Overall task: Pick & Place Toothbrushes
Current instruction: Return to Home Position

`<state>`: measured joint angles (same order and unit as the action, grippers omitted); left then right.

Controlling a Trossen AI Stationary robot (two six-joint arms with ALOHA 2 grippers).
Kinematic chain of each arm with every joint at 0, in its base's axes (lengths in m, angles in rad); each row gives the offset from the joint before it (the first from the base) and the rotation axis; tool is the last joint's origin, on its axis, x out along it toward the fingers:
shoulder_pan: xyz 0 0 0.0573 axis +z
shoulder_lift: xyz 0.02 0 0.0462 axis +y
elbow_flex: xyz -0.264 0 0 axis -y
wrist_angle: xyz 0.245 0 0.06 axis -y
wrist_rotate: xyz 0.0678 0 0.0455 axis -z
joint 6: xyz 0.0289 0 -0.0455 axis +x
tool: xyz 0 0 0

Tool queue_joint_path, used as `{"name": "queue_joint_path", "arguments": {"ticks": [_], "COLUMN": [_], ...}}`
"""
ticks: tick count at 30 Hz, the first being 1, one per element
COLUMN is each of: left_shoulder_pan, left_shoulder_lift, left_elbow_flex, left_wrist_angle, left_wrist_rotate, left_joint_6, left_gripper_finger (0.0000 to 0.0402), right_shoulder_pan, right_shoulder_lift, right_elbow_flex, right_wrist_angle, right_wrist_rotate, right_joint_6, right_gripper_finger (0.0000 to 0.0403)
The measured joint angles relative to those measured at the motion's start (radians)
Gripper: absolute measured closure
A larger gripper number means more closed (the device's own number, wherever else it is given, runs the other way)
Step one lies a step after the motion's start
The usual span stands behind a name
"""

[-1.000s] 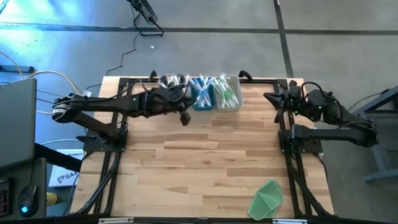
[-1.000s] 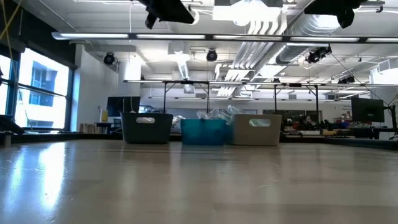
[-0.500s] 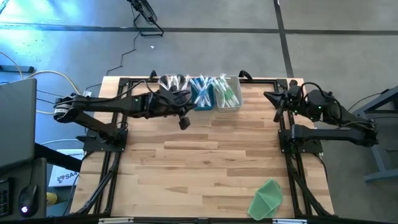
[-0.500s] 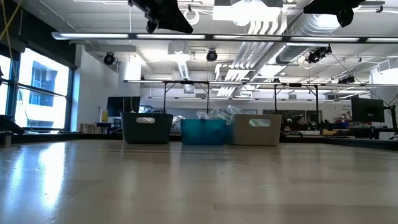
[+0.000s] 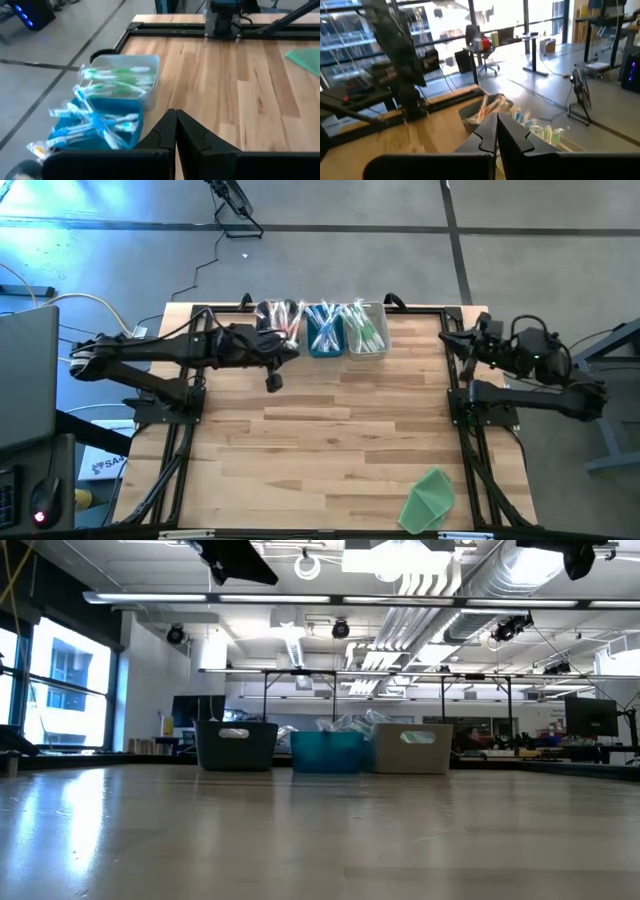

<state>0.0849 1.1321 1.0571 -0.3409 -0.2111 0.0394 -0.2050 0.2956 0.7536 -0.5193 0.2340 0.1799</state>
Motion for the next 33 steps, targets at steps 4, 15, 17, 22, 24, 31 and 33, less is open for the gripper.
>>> {"name": "queue_joint_path", "arguments": {"ticks": [4,15,17,22,24,31,33], "left_shoulder_pan": [0.000,0.000,0.000,0.000,0.000,0.000,0.000], "left_shoulder_lift": [-0.047,-0.255,-0.308,-0.448,-0.510,-0.729,-0.796], "left_elbow_flex": [-0.039,-0.179,-0.223,-0.337,-0.372,-0.491,-0.525], "left_wrist_angle": [0.002,0.045,0.068,0.116,0.122,0.125,0.132], "left_wrist_rotate": [0.000,0.000,0.001,0.001,0.001,0.001,0.001], "left_joint_6": [-0.013,-0.013,-0.005,-0.009,-0.011,-0.020,-0.019], "left_gripper_finger": [0.0402,0.0402,0.0402,0.0402,0.0402,0.0402,0.0402], "right_shoulder_pan": [0.000,0.000,0.000,0.000,0.000,0.000,0.000], "right_shoulder_lift": [-0.078,-0.222,-0.238,-0.261,-0.261,-0.260,-0.262], "right_elbow_flex": [0.000,0.000,0.000,0.001,0.000,0.000,0.000], "right_wrist_angle": [-0.001,-0.016,-0.030,-0.051,-0.055,-0.080,-0.088], "right_wrist_rotate": [-0.002,0.008,0.025,0.052,0.052,0.056,0.064], "right_joint_6": [-0.009,-0.053,-0.053,-0.052,-0.053,-0.078,-0.081], "right_gripper_finger": [0.0398,0.0398,0.0398,0.0398,0.0398,0.0398,0.0398]}}
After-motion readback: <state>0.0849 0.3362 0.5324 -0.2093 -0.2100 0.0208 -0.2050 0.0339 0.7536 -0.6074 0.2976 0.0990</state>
